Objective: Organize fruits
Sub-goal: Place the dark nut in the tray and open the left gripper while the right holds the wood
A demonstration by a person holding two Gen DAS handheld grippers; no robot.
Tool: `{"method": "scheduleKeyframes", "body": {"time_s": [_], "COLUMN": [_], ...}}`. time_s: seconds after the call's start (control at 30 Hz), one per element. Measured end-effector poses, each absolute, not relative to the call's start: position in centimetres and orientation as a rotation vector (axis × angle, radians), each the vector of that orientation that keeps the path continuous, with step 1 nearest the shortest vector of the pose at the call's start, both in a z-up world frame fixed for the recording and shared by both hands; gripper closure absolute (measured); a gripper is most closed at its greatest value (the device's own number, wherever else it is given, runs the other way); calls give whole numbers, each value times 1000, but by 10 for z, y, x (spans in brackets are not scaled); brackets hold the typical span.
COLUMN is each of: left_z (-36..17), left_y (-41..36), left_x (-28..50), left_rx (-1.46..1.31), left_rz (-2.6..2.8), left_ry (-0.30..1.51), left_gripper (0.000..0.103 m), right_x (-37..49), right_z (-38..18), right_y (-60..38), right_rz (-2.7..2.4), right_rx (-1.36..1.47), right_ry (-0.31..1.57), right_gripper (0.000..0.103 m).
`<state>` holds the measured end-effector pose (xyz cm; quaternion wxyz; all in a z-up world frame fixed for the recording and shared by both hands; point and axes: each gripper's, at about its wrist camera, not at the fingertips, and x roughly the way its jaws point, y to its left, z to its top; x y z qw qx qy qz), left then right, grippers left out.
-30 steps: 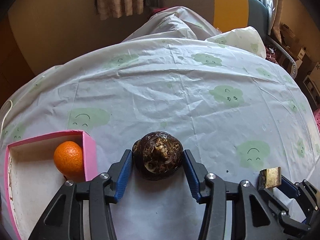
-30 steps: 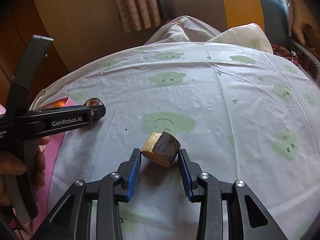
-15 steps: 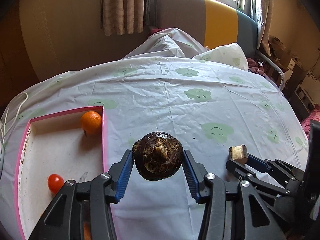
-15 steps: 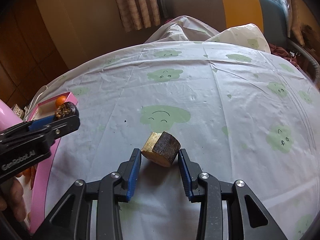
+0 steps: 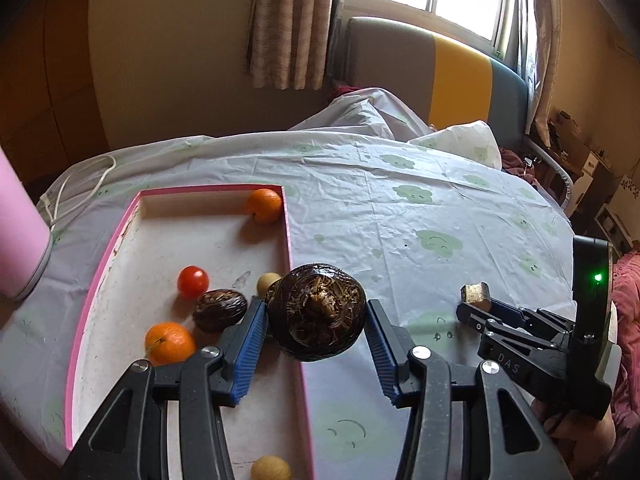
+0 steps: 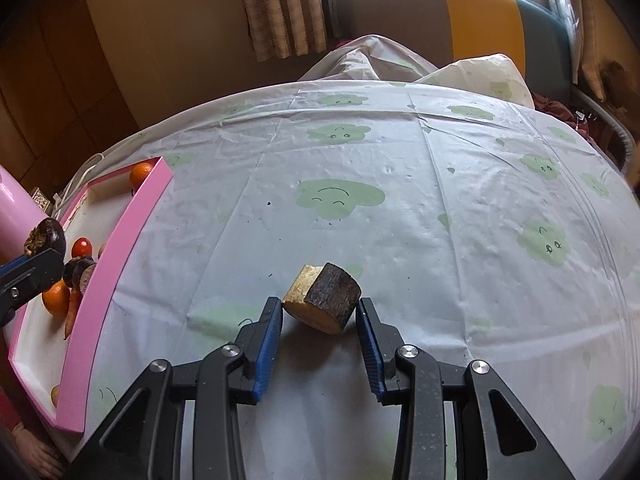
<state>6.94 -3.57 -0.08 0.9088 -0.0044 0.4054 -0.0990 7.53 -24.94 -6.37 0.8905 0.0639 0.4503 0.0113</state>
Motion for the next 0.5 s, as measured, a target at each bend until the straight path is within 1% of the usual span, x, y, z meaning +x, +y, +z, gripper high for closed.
{"method": "scheduleKeyframes", "body": {"time_s": [0.5], "left_z": [-20], "left_y": [40], "left_x": [38], "left_rx": [-130], "left_rz": [-73], "left_ry": [855], "left_gripper": [53], "right_x": [63], "right_z": [-63], "right_y": [-245], "right_rz": [6], "right_rx": [110], "right_ry": [928], "right_gripper": [65]}}
